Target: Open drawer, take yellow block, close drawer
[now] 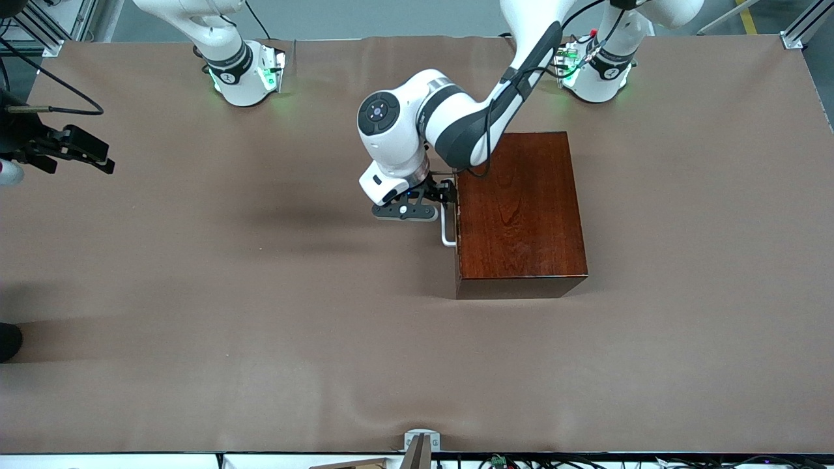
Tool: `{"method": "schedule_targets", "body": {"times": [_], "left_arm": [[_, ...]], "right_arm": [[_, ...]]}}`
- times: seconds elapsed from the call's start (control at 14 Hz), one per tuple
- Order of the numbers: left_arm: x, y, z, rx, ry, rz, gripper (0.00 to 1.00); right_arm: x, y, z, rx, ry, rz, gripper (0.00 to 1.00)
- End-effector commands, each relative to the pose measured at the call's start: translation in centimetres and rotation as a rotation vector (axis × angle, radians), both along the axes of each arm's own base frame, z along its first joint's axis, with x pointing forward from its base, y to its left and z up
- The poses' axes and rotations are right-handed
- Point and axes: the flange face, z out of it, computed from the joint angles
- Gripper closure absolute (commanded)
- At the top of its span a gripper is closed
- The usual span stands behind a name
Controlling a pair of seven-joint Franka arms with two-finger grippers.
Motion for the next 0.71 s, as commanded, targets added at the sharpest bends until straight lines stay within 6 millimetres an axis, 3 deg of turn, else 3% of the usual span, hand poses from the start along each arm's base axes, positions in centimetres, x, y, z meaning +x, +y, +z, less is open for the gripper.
{"method": "schedule_targets", "body": {"times": [0.0, 0.64], "left_arm": [[-0.1, -0.9, -0.8, 0.017, -0.018, -0.041, 0.0], [-0.3, -1.0, -3.1, 0.042, -0.025, 0.033, 0.0]], "right_arm": [[-0.1, -0.2, 0.3, -0.013, -0.006, -0.007, 0.0], [-0.2, -0.6, 0.3, -0.013, 0.0, -0.015, 0.0]]}}
